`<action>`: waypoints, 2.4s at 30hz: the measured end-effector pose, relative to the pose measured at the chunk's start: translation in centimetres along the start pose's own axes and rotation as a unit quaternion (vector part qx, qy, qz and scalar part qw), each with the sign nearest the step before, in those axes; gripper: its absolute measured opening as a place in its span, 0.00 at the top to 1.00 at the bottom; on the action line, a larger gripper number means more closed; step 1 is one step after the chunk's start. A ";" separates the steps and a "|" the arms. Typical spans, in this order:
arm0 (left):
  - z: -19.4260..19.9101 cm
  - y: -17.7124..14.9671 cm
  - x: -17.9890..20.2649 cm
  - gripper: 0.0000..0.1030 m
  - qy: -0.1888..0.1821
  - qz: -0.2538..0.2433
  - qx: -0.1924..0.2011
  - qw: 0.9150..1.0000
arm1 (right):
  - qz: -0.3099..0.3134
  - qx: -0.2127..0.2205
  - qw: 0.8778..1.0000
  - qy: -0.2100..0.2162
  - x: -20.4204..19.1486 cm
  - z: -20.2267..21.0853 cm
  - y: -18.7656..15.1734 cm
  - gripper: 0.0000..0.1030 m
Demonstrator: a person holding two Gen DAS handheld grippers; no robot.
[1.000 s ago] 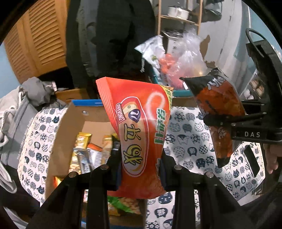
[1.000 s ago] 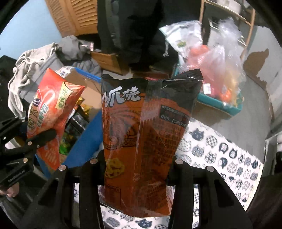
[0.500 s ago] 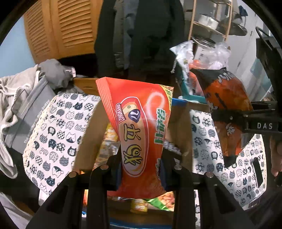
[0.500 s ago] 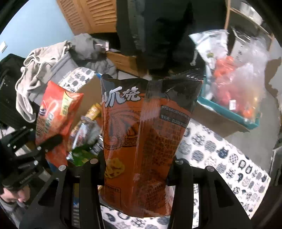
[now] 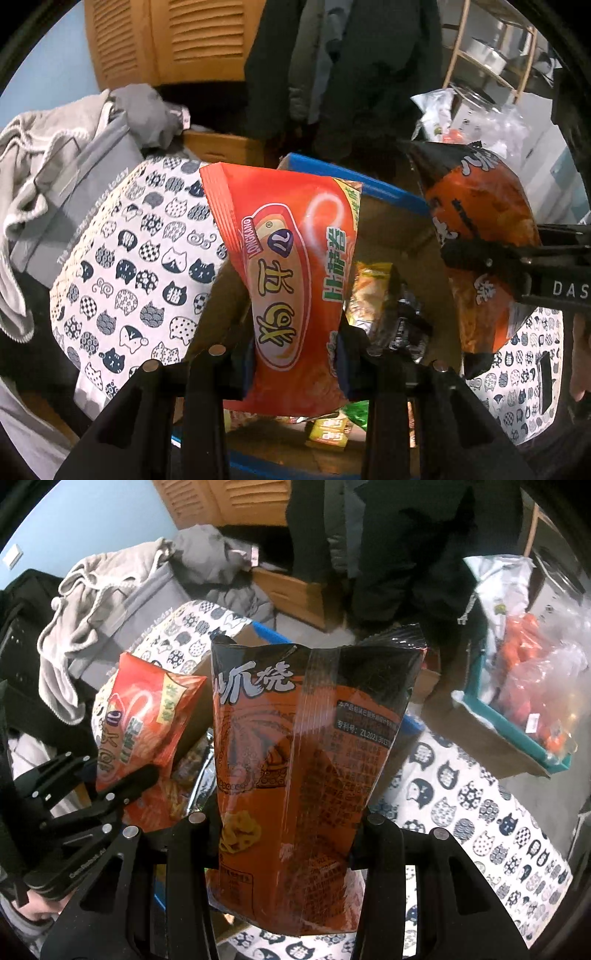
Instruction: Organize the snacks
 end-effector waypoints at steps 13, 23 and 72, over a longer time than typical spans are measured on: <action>0.7 0.0 -0.9 0.25 0.024 0.012 -0.006 1.000 | -0.007 -0.015 1.000 0.012 -0.8 -1.8 0.4 0.58; 2.9 0.4 -0.8 0.23 0.023 0.016 0.008 1.000 | -0.017 -0.003 1.000 0.026 -1.0 -1.1 0.7 0.50; 10.8 -0.2 10.0 0.12 0.016 -0.110 0.089 0.990 | -0.006 0.161 0.983 -0.085 5.0 14.7 -7.7 0.21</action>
Point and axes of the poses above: each gripper's, at about its wrist camera, not at the fingertips, and z roughly against the way its jaws point, x to its right, y to its top, the point moved 6 cm from there along -z, roughly the way its jaws point, and after that the axes turned 7 degrees about x, right-handed, at the moved point
